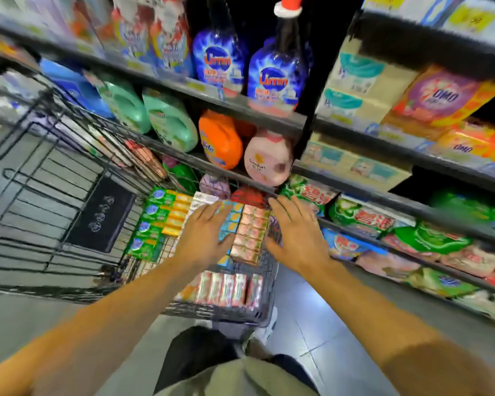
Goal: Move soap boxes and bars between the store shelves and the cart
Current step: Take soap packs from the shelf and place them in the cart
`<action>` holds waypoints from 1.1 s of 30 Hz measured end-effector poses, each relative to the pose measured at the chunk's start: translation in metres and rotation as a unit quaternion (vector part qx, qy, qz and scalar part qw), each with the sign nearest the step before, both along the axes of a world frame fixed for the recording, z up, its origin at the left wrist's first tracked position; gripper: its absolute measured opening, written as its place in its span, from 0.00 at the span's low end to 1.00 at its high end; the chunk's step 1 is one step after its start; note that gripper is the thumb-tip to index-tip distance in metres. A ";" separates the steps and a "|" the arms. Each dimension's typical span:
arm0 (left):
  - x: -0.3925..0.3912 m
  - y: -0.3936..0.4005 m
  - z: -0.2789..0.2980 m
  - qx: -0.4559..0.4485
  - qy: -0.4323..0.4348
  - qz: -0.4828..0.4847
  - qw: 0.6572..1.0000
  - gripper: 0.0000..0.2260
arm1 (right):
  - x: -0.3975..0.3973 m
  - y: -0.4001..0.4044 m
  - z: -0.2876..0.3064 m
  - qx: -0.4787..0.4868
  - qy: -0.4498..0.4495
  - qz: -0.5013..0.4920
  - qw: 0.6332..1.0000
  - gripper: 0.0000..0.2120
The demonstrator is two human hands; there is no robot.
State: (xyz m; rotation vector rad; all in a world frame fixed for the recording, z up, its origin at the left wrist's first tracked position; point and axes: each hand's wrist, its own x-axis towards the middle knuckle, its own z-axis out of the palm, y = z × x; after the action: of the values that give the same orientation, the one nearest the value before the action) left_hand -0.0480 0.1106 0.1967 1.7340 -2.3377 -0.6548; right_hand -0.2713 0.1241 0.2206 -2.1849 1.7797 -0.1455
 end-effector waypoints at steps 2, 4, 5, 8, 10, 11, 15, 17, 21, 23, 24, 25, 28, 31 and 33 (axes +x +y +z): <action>0.023 0.008 -0.024 0.032 -0.007 0.000 0.999 0.31 | 0.014 0.007 -0.021 0.048 -0.009 -0.023 0.999 0.40; 0.046 0.015 -0.048 0.057 -0.009 -0.001 0.998 0.32 | 0.028 0.015 -0.042 0.080 -0.012 -0.034 0.996 0.39; 0.057 0.018 -0.058 0.074 -0.012 -0.006 0.997 0.33 | 0.036 0.020 -0.053 0.101 -0.012 -0.036 0.994 0.39; 0.091 0.025 -0.086 0.119 -0.019 0.001 0.993 0.29 | 0.062 0.036 -0.081 0.159 -0.030 -0.043 0.986 0.38; 0.113 0.026 -0.104 0.150 -0.023 0.013 0.988 0.30 | 0.079 0.044 -0.098 0.187 -0.022 -0.035 0.981 0.38; 0.123 0.026 -0.112 0.164 -0.027 0.016 0.986 0.31 | 0.088 0.047 -0.107 0.196 -0.016 -0.032 0.980 0.38; 0.149 0.026 -0.138 0.186 -0.029 0.017 0.982 0.30 | 0.116 0.053 -0.140 0.213 -0.008 -0.021 0.977 0.39; 0.156 0.026 -0.149 0.198 -0.039 0.014 0.979 0.28 | 0.126 0.054 -0.154 0.249 -0.003 -0.017 0.968 0.39; 0.170 0.024 -0.177 0.242 -0.077 -0.021 0.967 0.31 | 0.143 0.053 -0.179 0.283 -0.005 -0.007 0.959 0.39; 0.179 0.018 -0.194 0.284 -0.085 -0.037 0.954 0.29 | 0.152 0.050 -0.189 0.292 -0.016 0.007 0.956 0.38; 0.183 0.014 -0.202 0.301 -0.082 -0.036 0.949 0.29 | 0.158 0.048 -0.193 0.292 -0.021 0.015 0.956 0.38; 0.188 0.009 -0.210 0.317 -0.080 -0.026 0.945 0.30 | 0.163 0.045 -0.199 0.290 -0.025 0.023 0.956 0.37; 0.202 -0.003 -0.234 0.347 -0.060 0.009 0.936 0.33 | 0.181 0.038 -0.219 0.292 -0.040 0.044 0.955 0.37; 0.206 -0.008 -0.254 0.378 -0.071 0.035 0.923 0.29 | 0.197 0.033 -0.241 0.311 -0.024 0.077 0.947 0.37; 0.208 -0.008 -0.265 0.413 -0.051 0.053 0.908 0.32 | 0.205 0.032 -0.254 0.320 -0.014 0.094 0.942 0.37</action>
State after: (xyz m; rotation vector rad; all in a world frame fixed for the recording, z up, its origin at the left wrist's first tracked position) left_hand 0.1603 0.1029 -0.0685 2.2046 -2.1355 -1.7558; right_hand -0.0660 0.1556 -0.0333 -1.8329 1.3328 0.3931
